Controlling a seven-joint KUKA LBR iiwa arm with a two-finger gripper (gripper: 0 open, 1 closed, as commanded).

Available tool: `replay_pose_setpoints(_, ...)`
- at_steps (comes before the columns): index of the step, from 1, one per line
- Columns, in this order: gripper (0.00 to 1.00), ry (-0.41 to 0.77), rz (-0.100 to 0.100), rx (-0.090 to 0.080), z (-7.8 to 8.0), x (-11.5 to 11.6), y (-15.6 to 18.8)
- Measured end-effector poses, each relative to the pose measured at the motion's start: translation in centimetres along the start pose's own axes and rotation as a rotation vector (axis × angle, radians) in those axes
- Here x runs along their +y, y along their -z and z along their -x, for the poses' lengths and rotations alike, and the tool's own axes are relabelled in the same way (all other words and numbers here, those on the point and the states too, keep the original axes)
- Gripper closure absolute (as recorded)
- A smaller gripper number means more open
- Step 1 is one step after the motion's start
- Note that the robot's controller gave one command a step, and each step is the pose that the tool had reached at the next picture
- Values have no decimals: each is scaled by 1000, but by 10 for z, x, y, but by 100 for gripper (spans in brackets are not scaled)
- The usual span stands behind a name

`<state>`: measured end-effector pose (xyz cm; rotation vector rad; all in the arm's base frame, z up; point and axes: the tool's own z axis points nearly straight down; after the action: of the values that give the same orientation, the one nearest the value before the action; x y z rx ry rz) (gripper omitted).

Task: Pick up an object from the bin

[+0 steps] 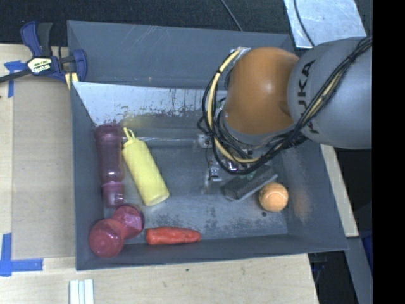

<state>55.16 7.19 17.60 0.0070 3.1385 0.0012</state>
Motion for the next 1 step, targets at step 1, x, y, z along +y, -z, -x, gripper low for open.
replay_pose_setpoints(1,0,165,-2,-7,61,-59,-19)
